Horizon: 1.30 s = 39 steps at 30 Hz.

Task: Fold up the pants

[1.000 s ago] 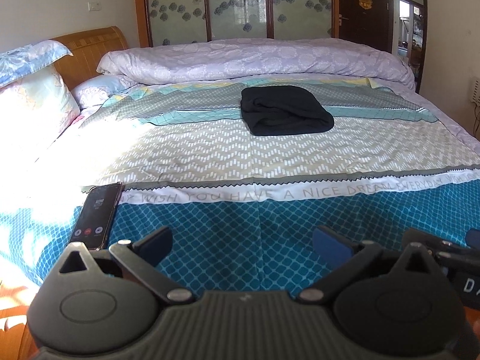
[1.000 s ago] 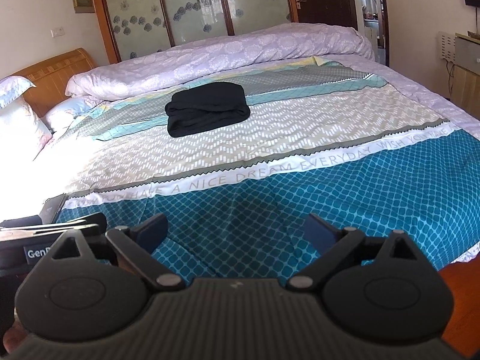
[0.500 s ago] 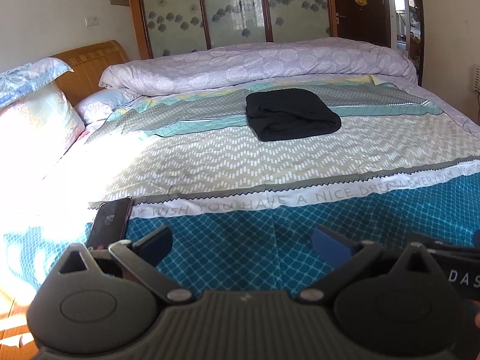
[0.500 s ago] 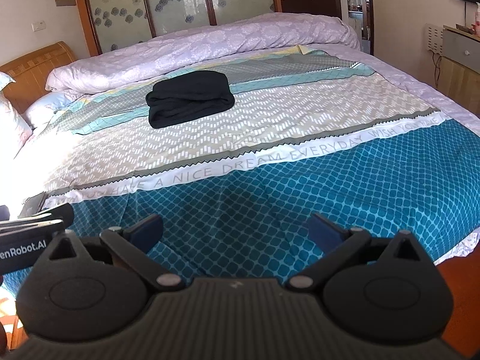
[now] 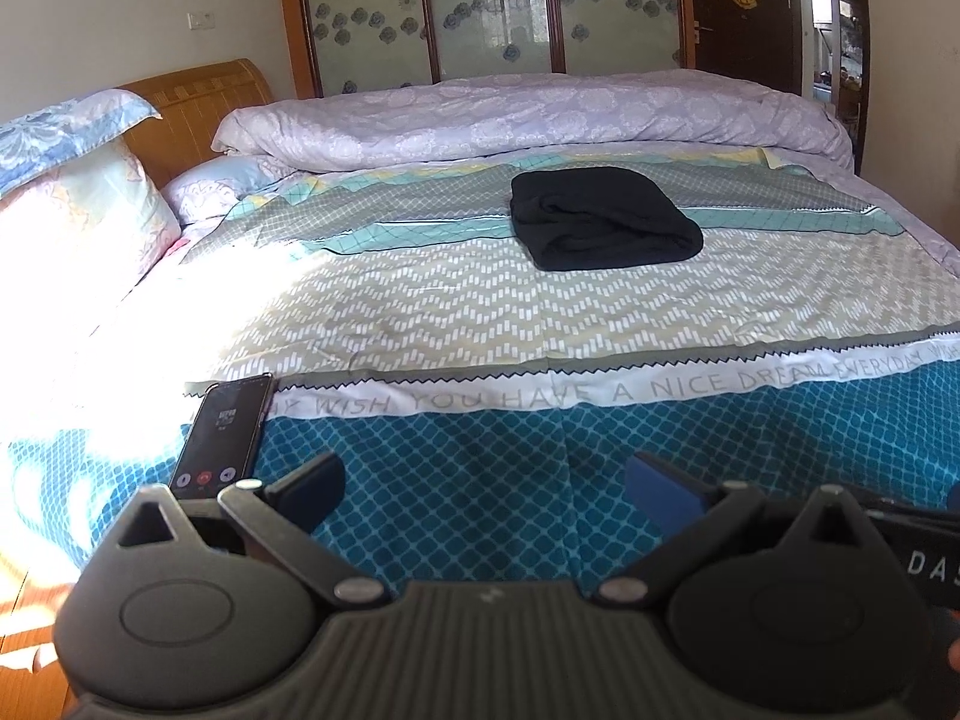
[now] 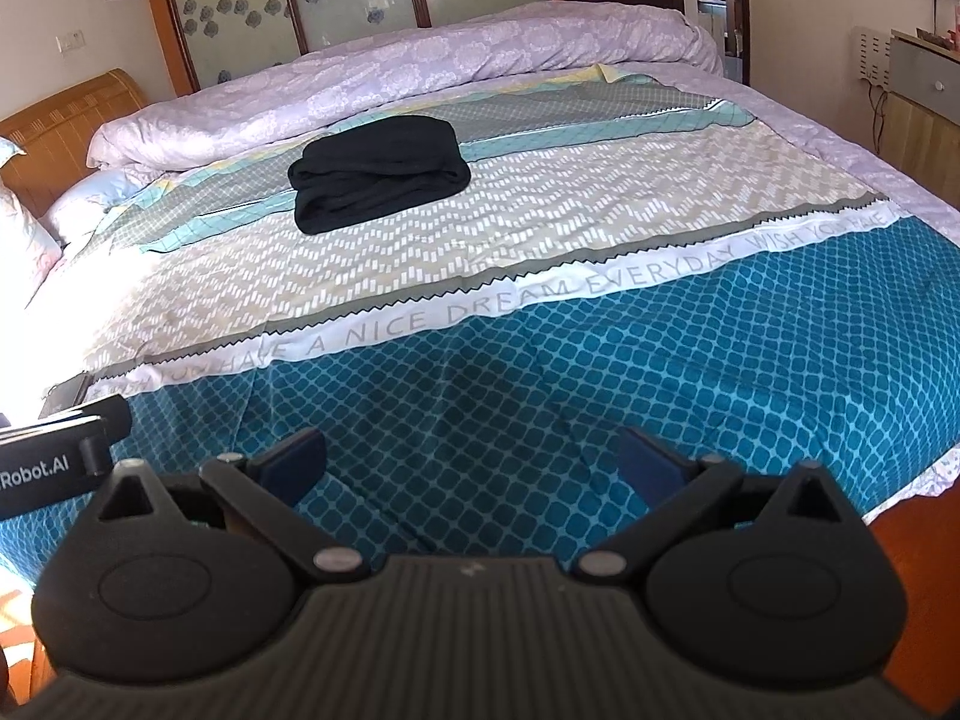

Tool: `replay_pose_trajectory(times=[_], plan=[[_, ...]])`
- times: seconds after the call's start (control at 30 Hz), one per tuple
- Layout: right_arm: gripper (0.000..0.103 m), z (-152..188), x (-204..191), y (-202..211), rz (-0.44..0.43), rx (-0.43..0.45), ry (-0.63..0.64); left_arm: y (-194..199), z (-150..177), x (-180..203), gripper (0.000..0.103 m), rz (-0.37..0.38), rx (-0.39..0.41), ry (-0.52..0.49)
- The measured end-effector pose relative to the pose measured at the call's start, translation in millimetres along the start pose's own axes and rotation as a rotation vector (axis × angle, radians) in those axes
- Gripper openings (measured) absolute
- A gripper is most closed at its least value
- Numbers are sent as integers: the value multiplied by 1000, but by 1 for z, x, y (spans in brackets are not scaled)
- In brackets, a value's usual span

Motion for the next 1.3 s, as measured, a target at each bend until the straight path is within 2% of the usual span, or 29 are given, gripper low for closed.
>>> replay_pose_trajectory(times=[0.3, 0.67, 1.3], plan=[[103, 2, 0, -2, -5, -2, 2, -4, 6, 4, 103, 25, -39, -1], [103, -1, -2, -6, -6, 6, 13, -16, 12, -6, 103, -9, -90, 36], [103, -7, -8, -1, -62, 27, 25, -15, 13, -2, 103, -6, -95, 21]])
Point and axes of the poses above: each gripper's, at about its wrist camera, not at the fingertips, and y roughly against the way its jaws point, x to its right, z to its underside, the point moved 8 cm from there along -y, roughly the way its jaws point, and after that the axes turned 2 degrees about x, right-handed, at the moved point
